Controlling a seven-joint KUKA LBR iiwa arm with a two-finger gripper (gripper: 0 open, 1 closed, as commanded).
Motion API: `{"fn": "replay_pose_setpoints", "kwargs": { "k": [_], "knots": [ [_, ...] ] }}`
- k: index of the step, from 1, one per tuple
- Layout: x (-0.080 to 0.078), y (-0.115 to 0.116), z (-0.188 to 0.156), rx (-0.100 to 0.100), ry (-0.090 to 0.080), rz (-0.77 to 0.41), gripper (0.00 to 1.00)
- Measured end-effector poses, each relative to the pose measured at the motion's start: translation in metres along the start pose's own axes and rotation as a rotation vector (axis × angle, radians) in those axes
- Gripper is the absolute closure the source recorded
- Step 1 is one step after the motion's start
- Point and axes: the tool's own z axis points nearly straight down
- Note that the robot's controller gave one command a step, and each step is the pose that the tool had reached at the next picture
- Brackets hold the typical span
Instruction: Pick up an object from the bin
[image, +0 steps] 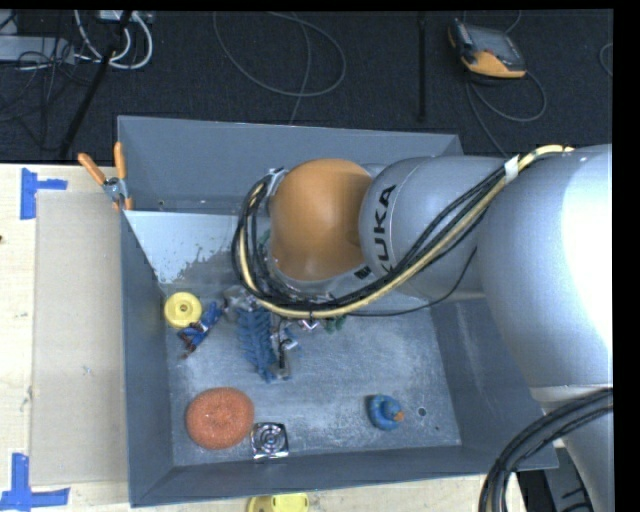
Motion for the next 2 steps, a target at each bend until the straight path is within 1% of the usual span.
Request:
{"fn": "replay_pose_setpoints", "kwargs": {
  "k": [1, 2],
  "knots": [
    [0.002, -0.004, 0.006, 0.001, -0.002, -0.218, 0.0],
    [0.017, -0.034, 0.008, 0.001, -0.003, -0.532, 1.0]
  ]
}}
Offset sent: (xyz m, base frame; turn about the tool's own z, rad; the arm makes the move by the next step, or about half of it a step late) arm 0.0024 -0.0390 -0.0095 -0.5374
